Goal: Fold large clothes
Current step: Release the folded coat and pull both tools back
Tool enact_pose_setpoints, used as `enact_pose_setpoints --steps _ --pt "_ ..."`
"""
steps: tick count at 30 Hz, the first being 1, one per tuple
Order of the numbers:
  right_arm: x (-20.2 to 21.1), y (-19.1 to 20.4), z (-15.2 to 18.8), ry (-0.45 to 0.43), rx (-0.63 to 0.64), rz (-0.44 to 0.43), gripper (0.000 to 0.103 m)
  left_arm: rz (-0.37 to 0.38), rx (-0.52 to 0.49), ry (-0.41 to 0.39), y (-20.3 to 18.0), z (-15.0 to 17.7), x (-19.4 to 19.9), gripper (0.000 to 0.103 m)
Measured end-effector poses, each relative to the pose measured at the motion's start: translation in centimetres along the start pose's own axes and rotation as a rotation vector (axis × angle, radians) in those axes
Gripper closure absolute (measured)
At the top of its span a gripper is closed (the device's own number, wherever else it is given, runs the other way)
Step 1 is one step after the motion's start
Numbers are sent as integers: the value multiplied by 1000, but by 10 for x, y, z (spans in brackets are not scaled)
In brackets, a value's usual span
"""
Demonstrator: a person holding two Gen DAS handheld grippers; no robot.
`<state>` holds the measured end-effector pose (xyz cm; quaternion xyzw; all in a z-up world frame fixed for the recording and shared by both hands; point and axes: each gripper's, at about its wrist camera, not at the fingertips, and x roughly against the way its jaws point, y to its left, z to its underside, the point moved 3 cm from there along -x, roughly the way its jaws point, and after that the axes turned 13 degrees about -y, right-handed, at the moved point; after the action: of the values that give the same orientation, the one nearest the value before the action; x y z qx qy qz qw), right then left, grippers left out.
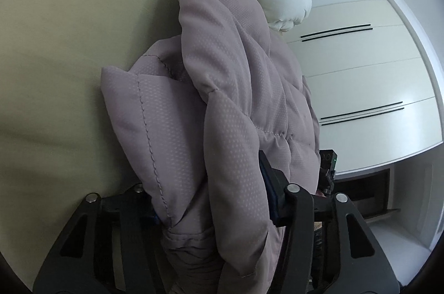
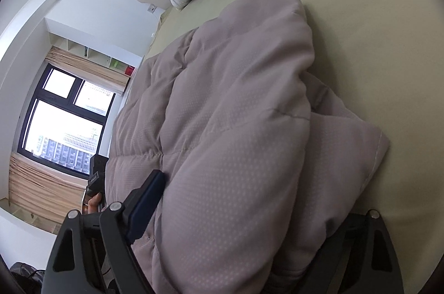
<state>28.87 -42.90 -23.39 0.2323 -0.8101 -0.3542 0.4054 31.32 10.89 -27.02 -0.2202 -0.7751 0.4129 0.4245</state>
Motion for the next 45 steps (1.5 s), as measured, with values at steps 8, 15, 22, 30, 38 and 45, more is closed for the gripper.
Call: enact_pose_setpoints --steps 8,15,22,30,38,45 --pt "30 44 18 -49 99 34 48 29 -27 -41 -30 26 47 70" --pt "73 105 68 -60 139 17 57 51 -63 -61 -53 72 119 71" --pt "96 109 141 -31 68 -12 57 -23 -37 -48 -23 122 161 68" --pt "70 36 164 -97 -131 0 41 24 108 -59 34 126 144 52" --pt "136 57 166 -218 -99 219 27 -146 -71 -212 6 150 231 39" --pt "218 138 179 -493 199 538 11 -614 -638 -576 -117 195 306 13"
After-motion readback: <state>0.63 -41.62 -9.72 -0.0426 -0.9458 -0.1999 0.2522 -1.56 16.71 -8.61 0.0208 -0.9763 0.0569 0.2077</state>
